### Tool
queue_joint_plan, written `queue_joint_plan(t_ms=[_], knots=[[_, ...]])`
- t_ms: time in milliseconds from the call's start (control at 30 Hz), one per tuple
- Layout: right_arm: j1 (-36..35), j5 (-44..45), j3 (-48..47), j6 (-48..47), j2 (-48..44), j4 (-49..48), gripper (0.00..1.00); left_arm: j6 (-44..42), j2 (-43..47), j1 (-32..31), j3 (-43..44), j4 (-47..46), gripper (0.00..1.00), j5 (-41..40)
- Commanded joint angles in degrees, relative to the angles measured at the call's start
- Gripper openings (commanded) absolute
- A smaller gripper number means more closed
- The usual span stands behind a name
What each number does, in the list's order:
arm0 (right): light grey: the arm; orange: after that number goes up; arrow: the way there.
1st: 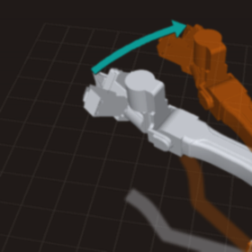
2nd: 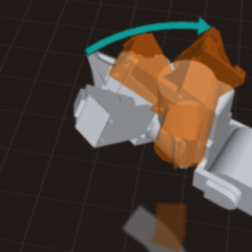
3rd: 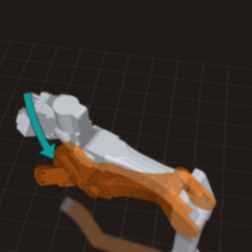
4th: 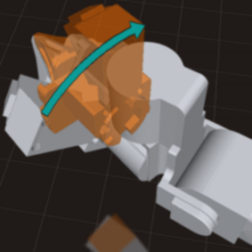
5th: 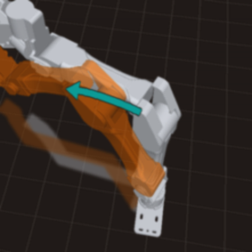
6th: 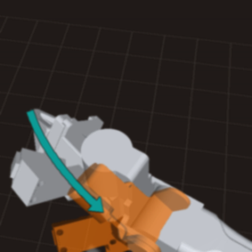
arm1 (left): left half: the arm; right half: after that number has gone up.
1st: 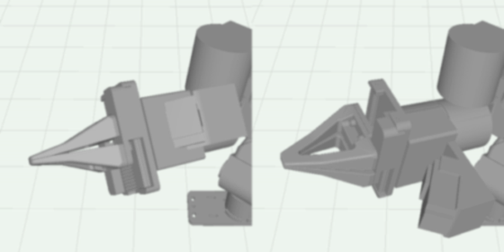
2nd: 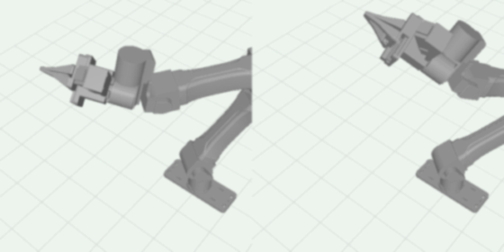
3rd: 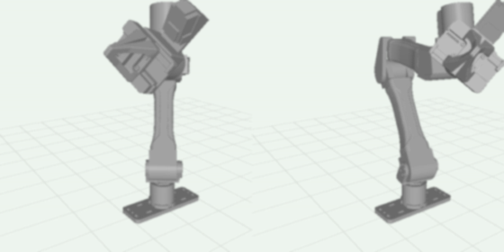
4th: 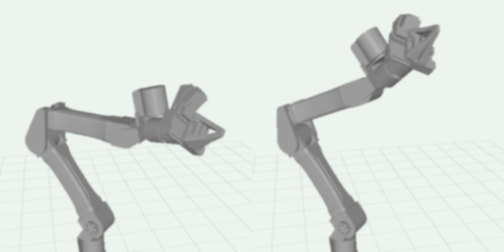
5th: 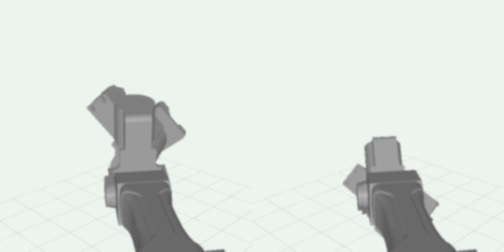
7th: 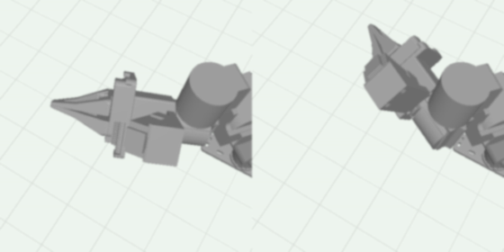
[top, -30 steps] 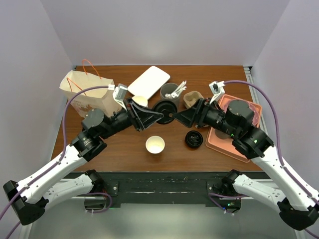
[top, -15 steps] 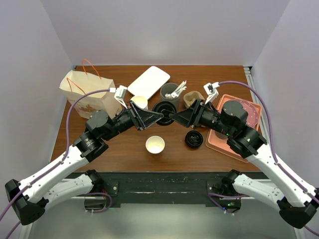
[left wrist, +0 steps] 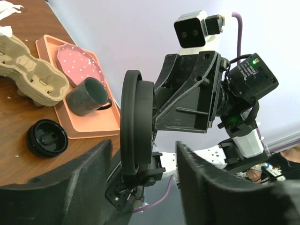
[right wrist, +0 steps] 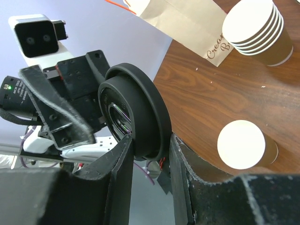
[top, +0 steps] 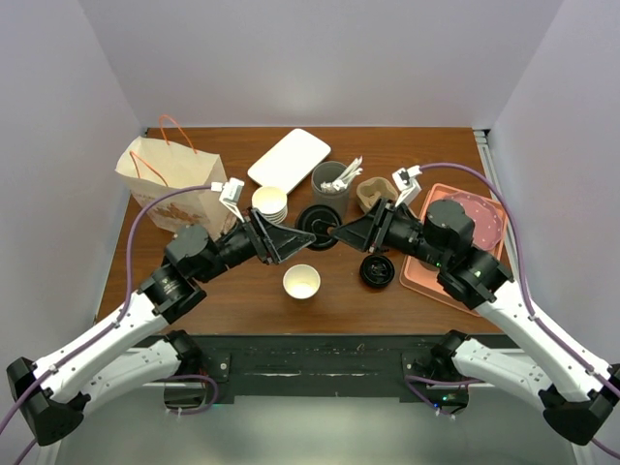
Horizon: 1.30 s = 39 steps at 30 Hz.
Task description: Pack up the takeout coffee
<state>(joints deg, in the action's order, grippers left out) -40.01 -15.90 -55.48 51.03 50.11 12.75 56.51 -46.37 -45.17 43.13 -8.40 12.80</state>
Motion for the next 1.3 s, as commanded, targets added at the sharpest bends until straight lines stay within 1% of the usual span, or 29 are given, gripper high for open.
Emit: queue_joint_plan(t_ms=[0, 67, 100, 133, 167, 200, 233, 267, 300, 367, 400, 467, 533, 600, 667, 733, 900, 1067, 1267], knots=[[-0.16, 2.1, -1.2, -0.48, -1.41, 2.35, 0.23, -4.91, 2.77, -0.27, 1.07, 2.5, 0.7, -1.28], [-0.16, 2.89, -1.21, -0.84, -2.03, 5.16, 0.23, -9.55, 3.82, -0.19, 2.3, 7.06, 0.74, -2.77], [-0.16, 2.98, -0.94, -1.27, -2.12, 6.05, 0.23, -11.49, 4.0, -0.27, 2.83, 8.3, 0.74, -3.04], [-0.16, 3.07, -0.94, -1.45, -2.12, 7.71, 0.23, -13.43, 3.92, -0.19, 4.31, 11.8, 0.73, -3.82], [-0.16, 2.98, -0.85, -1.63, -1.86, 8.59, 0.23, -15.97, 3.31, -0.27, 5.37, 17.84, 0.74, -5.05], [-0.16, 2.63, -0.85, -1.8, -1.51, 9.39, 0.23, -16.86, 2.69, -0.27, 6.51, 21.46, 0.73, -6.89], [-0.16, 2.37, -0.68, -1.81, -0.72, 10.61, 0.23, -17.83, 1.99, -0.27, 8.87, 25.33, 0.7, -11.96], [-0.07, 1.5, -0.42, -1.55, -0.19, 10.97, 0.22, -16.97, 0.42, -0.19, 10.46, 34.76, 0.68, -15.83], [-0.24, 1.05, 0.37, -0.85, 0.25, 11.06, 0.22, -16.7, -0.12, -0.27, 12.91, 38.25, 0.7, -21.27], [-0.24, 0.0, 1.6, 0.03, 2.17, 10.02, 0.22, -17.39, -0.3, -0.1, 13.2, 41.79, 0.73, -22.29], [-0.24, -1.14, 3.0, 0.91, 2.8, 9.23, 0.23, -18.27, -0.3, -0.18, 12.94, 41.8, 0.73, -21.68], [-0.33, -2.46, 4.24, 1.97, 5.42, 6.59, 0.23, -20.03, -0.39, -0.1, 12.07, 40.41, 0.73, -17.29], [-0.95, -2.91, 4.86, 2.41, 7.63, 5.79, 0.23, -19.95, -0.91, -0.01, 10.4, 40.57, 0.7, -15.96], [-1.73, -3.08, 4.51, 2.15, 10.87, 5.88, 0.23, -19.6, -1.88, 0.43, 8.65, 41.01, 0.67, -14.48], [-2.26, -3.35, 4.33, 1.89, 12.81, 5.35, 0.23, -18.73, -2.15, 1.48, 7.23, 40.14, 0.67, -13.16], [-2.79, -3.26, 4.24, 1.62, 15.45, 4.92, 0.23, -18.11, -1.97, 2.71, 4.69, 39.08, 0.66, -9.91], [-3.14, -4.31, 4.42, 0.83, 20.11, 4.65, 0.24, -16.0, -2.06, 3.95, -1.63, 35.83, 0.65, -4.55], [-3.93, -4.75, 5.21, 1.01, 22.57, 2.72, 0.24, -14.33, -0.83, 4.03, -4.9, 32.93, 0.64, -3.04], [-4.99, -4.32, 5.04, 1.09, 25.82, 1.84, 0.25, -15.2, -2.49, 4.47, -5.78, 33.97, 0.61, -3.39]])
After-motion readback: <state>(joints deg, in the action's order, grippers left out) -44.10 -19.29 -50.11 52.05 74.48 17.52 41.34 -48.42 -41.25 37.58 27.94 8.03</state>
